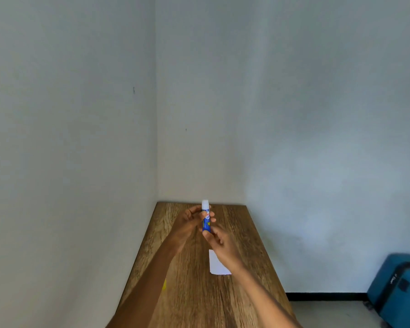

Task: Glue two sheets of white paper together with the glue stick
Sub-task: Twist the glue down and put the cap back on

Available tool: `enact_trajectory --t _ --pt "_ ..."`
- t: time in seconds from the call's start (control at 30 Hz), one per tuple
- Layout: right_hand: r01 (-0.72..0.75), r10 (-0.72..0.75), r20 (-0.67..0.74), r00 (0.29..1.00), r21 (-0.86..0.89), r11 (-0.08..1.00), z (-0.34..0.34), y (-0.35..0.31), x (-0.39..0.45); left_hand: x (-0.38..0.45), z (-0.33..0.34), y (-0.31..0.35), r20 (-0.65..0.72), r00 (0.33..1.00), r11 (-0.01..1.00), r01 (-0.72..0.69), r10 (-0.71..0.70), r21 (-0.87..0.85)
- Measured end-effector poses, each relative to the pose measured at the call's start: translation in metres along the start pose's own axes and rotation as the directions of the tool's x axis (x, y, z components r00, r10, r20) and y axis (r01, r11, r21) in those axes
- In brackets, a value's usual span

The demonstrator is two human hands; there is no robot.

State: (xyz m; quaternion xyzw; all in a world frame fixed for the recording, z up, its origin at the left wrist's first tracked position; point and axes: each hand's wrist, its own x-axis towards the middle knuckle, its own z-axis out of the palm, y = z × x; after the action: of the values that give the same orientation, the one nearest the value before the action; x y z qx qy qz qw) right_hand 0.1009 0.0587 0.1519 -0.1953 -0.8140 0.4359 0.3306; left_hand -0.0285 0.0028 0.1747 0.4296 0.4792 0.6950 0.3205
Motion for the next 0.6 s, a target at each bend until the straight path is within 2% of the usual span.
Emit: enact_trajectory --t 0.1,0.17,0.2,0.27,0.37,0.43,0.6 --pt "-0.043 0.058 -0.312 0.948 0.055 0.998 0.005 -0.007 0.006 0.008 0.012 0.010 0.004 1.000 0.999 -0.008 0.008 -0.038" --pt "-0.031 0.068 -0.420 0.905 0.094 0.995 0.007 -0.006 0.007 0.012 0.020 0.014 0.027 1.000 0.999 -0.005 0.006 -0.035" --pt "-0.019 0.060 -0.417 0.907 0.104 0.994 0.006 -0.005 0.008 0.014 0.023 0.016 0.033 0.999 0.999 -0.004 0.005 -0.032" --pt "-0.018 0.054 -0.315 0.948 0.116 0.993 0.000 -0.002 0.011 0.015 0.022 0.020 0.028 1.000 1.000 -0.008 0.008 -0.028" --pt "-0.090 0.088 0.018 0.996 0.138 0.986 -0.017 -0.002 0.013 0.015 0.019 0.022 0.029 0.999 1.000 -0.026 0.026 -0.001" --pt "-0.135 0.119 0.122 0.985 0.129 0.982 -0.026 -0.001 0.014 0.016 0.020 0.022 0.038 0.999 0.999 -0.036 0.036 0.020" --pt "-0.067 0.091 -0.103 0.990 0.215 0.974 -0.026 0.000 0.015 0.021 0.026 0.025 0.043 0.997 0.997 -0.072 0.071 0.010"
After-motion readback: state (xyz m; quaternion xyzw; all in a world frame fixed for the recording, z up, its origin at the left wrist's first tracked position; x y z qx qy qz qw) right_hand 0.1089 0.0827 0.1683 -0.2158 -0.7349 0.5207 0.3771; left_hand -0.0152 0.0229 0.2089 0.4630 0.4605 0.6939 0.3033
